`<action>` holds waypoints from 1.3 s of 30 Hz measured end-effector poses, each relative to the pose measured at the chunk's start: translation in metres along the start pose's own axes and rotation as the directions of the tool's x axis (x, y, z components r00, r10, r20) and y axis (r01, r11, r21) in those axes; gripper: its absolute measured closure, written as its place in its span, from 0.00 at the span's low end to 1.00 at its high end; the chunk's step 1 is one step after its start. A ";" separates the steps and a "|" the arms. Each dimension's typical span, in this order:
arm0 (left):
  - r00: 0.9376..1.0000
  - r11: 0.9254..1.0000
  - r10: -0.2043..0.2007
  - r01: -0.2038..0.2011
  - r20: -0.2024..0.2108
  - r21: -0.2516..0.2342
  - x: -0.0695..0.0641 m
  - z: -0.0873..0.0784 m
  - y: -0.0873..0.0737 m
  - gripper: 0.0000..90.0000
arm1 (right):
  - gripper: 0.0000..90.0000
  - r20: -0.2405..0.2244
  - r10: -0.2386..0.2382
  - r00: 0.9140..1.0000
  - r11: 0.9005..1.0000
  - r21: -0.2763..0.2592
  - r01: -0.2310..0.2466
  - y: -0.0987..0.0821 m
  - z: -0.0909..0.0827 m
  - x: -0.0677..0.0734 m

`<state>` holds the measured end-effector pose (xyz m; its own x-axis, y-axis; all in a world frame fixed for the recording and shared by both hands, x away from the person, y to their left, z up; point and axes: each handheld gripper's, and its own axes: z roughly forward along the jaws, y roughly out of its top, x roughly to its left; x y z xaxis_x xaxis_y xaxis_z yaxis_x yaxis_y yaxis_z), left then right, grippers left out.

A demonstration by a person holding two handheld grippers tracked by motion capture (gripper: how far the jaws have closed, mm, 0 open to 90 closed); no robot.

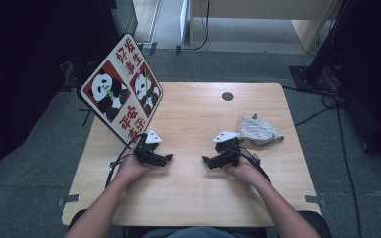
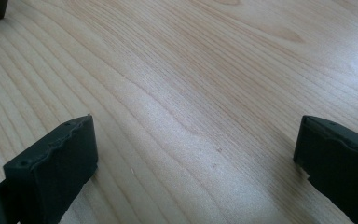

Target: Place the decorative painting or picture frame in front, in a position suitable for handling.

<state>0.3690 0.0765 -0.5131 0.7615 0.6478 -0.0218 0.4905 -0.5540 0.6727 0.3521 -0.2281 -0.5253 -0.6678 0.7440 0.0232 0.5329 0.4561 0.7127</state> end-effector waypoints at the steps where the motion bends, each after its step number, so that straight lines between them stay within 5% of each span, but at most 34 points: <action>1: 1.000 1.000 0.000 0.000 0.000 0.000 0.000 0.000 0.000 0.17 | 0.00 0.000 0.000 1.000 1.000 0.000 0.000 0.000 0.000 0.000; 3: 0.999 1.000 -0.027 0.027 0.023 0.009 0.002 -0.004 0.003 0.18 | 0.00 0.000 -0.001 1.000 1.000 0.002 0.001 0.000 0.000 0.000; 16: 0.995 0.999 -0.033 0.034 0.093 -0.004 0.006 -0.026 0.004 0.31 | 0.00 0.000 -0.001 1.000 1.000 0.001 0.001 0.000 0.000 0.000; 23: 0.995 1.000 -0.025 0.026 0.094 -0.002 0.009 -0.035 0.004 0.36 | 0.00 0.000 -0.001 1.000 1.000 0.001 0.001 0.000 0.000 0.000; 32: 0.991 0.995 -0.094 0.095 0.097 -0.011 0.018 -0.053 0.000 0.38 | 0.00 0.000 0.001 1.000 1.000 0.002 -0.001 0.000 0.000 0.000; 39: 0.990 0.995 -0.088 0.092 0.114 -0.034 0.021 -0.065 -0.004 0.38 | 0.00 0.000 0.001 1.000 1.000 0.002 -0.001 0.000 0.000 0.000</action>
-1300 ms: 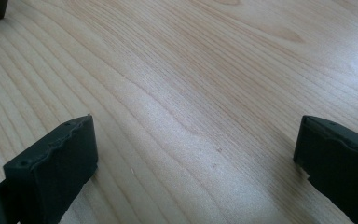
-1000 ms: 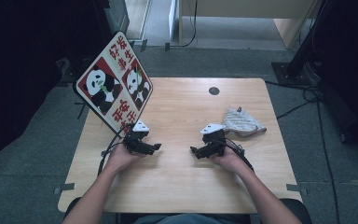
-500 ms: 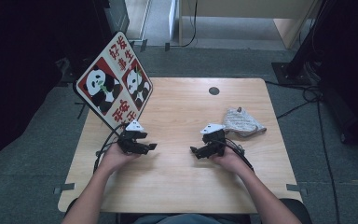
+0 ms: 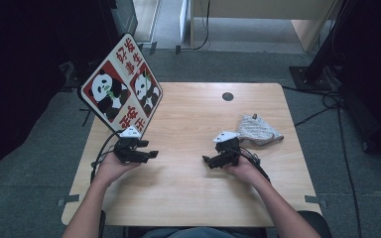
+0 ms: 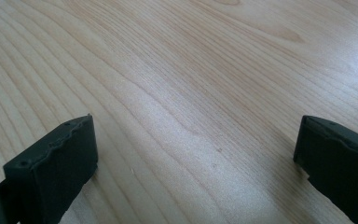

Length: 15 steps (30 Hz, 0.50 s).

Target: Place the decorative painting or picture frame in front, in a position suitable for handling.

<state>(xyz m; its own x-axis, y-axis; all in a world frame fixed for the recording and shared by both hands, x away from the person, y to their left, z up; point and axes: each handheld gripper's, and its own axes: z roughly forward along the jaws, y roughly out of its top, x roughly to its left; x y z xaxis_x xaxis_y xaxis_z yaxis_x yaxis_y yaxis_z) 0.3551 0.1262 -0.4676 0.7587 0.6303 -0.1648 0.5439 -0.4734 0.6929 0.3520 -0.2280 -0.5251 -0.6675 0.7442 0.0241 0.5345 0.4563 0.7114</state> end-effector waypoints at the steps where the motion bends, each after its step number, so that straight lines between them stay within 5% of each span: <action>1: 1.000 1.000 0.003 -0.003 0.000 -0.004 -0.001 -0.004 -0.001 0.39 | 0.00 0.000 0.000 1.000 1.000 0.000 0.000 0.000 0.000 0.000; 15: 1.000 1.000 -0.013 0.013 -0.006 -0.020 0.004 -0.028 -0.013 0.43 | 0.00 0.000 -0.001 1.000 1.000 0.000 0.001 0.000 0.000 0.000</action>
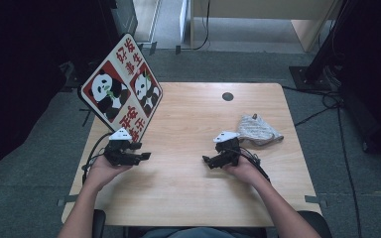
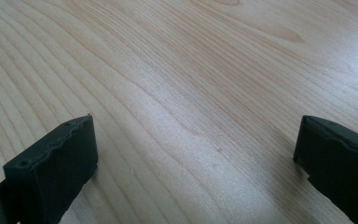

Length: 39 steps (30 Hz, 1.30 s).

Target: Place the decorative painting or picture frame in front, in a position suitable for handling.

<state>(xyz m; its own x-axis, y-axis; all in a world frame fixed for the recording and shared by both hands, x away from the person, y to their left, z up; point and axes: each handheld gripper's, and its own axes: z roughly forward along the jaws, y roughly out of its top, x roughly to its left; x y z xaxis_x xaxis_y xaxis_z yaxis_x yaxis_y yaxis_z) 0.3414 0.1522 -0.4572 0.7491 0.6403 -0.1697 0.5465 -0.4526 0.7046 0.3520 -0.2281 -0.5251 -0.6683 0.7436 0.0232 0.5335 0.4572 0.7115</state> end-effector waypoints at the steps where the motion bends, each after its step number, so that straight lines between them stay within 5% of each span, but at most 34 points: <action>1: 1.000 1.000 -0.005 0.005 -0.005 -0.004 0.001 -0.002 -0.001 0.43 | 0.00 0.000 0.000 1.000 1.000 0.000 0.000 0.000 0.000 0.000; 13: 0.997 0.996 -0.059 0.056 -0.050 -0.074 0.013 -0.040 -0.011 0.53 | 0.00 0.000 -0.001 1.000 1.000 0.000 0.001 0.000 0.000 0.000; 17: 0.992 0.992 -0.086 0.077 -0.092 -0.099 0.022 -0.060 -0.016 0.56 | 0.00 0.000 -0.001 1.000 1.000 0.000 0.001 0.000 0.000 0.000; 26: 0.983 0.981 -0.157 0.145 -0.093 -0.127 0.043 -0.079 -0.020 0.58 | 0.00 0.000 -0.001 1.000 1.000 0.000 0.001 0.000 0.000 0.000; 32: 0.979 0.979 -0.157 0.137 -0.130 -0.151 0.051 -0.091 -0.007 0.61 | 0.00 0.000 0.000 1.000 1.000 -0.002 0.000 0.000 0.000 0.000; 39: 0.976 0.975 -0.177 0.156 -0.125 -0.160 0.061 -0.098 0.009 0.60 | 0.00 0.000 -0.001 1.000 1.000 -0.002 0.001 0.000 0.000 0.000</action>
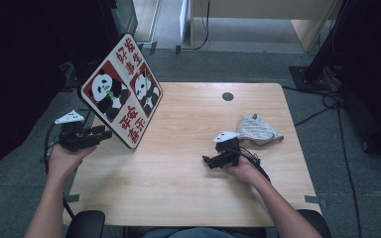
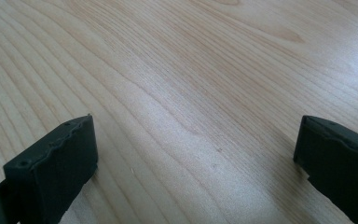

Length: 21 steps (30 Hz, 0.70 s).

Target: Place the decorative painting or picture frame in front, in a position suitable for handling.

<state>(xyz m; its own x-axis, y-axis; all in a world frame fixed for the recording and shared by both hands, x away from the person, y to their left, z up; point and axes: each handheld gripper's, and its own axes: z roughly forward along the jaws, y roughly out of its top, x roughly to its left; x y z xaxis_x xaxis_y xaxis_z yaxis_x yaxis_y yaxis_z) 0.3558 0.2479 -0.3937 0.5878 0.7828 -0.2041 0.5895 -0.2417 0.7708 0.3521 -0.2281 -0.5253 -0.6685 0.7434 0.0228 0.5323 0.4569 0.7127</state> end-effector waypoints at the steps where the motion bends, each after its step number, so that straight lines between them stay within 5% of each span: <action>1: 1.000 1.000 -0.003 0.003 -0.007 0.005 0.001 0.000 0.004 0.59 | 0.00 0.000 0.000 1.000 1.000 0.000 0.000 0.000 0.000 0.000; 10: 1.000 1.000 -0.022 0.022 -0.014 0.004 0.007 -0.003 0.022 0.60 | 0.00 0.000 0.000 1.000 1.000 0.000 0.000 0.000 0.000 0.000; 21: 1.000 1.000 -0.003 0.003 -0.025 0.000 0.011 -0.008 0.068 0.60 | 0.00 -0.001 0.002 1.000 1.000 0.001 -0.002 0.000 0.000 0.000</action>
<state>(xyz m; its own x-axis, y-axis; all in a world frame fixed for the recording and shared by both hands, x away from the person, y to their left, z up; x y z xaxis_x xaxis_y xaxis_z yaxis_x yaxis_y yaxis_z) 0.3979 0.2449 -0.3381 0.5717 0.7979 -0.1912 0.5915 -0.2394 0.7699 0.3519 -0.2280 -0.5252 -0.6677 0.7440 0.0246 0.5343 0.4559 0.7118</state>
